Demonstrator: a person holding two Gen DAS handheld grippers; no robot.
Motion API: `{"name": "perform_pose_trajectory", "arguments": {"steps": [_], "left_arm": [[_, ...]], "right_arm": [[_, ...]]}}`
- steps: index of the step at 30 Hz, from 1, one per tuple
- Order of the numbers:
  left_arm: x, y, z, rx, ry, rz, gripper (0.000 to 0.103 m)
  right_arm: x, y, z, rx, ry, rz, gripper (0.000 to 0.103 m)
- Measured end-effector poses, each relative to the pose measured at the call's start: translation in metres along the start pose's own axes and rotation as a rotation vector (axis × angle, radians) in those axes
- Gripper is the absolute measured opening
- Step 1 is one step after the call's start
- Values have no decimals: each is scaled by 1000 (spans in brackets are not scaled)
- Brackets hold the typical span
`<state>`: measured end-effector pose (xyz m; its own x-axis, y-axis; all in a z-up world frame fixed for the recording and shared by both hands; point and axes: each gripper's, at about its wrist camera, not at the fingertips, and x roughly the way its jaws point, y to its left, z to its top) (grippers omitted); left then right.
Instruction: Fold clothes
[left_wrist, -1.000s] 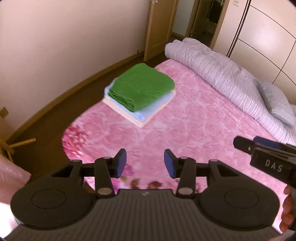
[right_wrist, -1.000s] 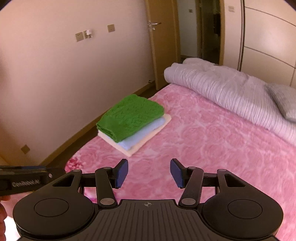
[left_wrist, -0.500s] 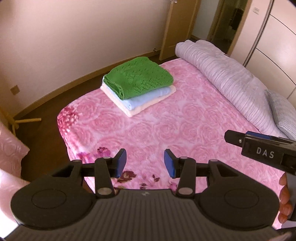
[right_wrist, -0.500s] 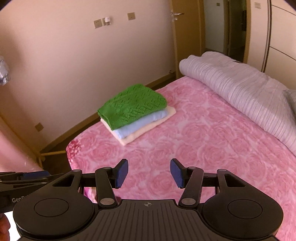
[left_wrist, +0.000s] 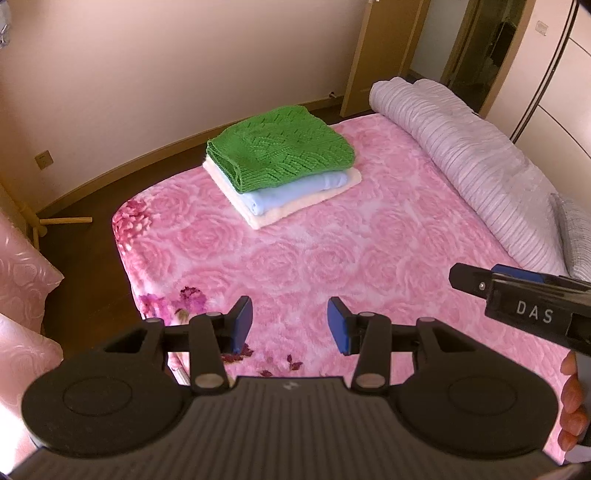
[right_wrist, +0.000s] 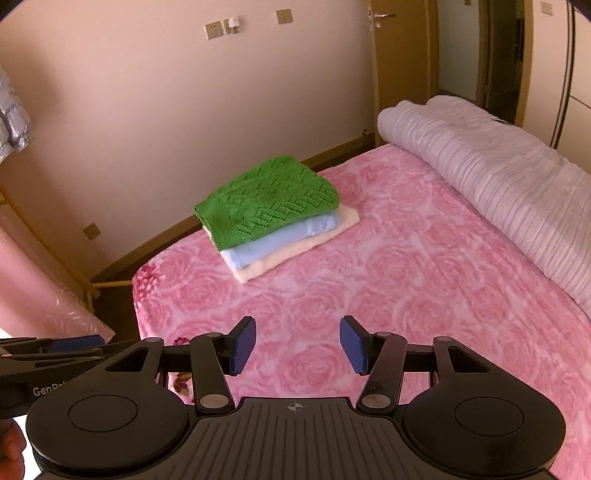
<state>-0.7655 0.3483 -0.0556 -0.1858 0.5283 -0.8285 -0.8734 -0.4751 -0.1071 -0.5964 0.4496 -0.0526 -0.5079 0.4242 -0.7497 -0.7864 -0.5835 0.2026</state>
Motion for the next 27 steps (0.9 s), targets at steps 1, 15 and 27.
{"name": "perform_pose_trajectory", "arguments": {"steps": [1, 15, 27], "left_arm": [[2, -1, 2, -3, 1, 4, 41], [49, -21, 40, 12, 36, 45, 41], [81, -25, 55, 36, 74, 52, 41]], "right_arm": [[4, -2, 3, 0, 7, 4, 54], [56, -27, 42, 16, 43, 40, 54], [89, -36, 59, 41, 80, 23, 54]]}}
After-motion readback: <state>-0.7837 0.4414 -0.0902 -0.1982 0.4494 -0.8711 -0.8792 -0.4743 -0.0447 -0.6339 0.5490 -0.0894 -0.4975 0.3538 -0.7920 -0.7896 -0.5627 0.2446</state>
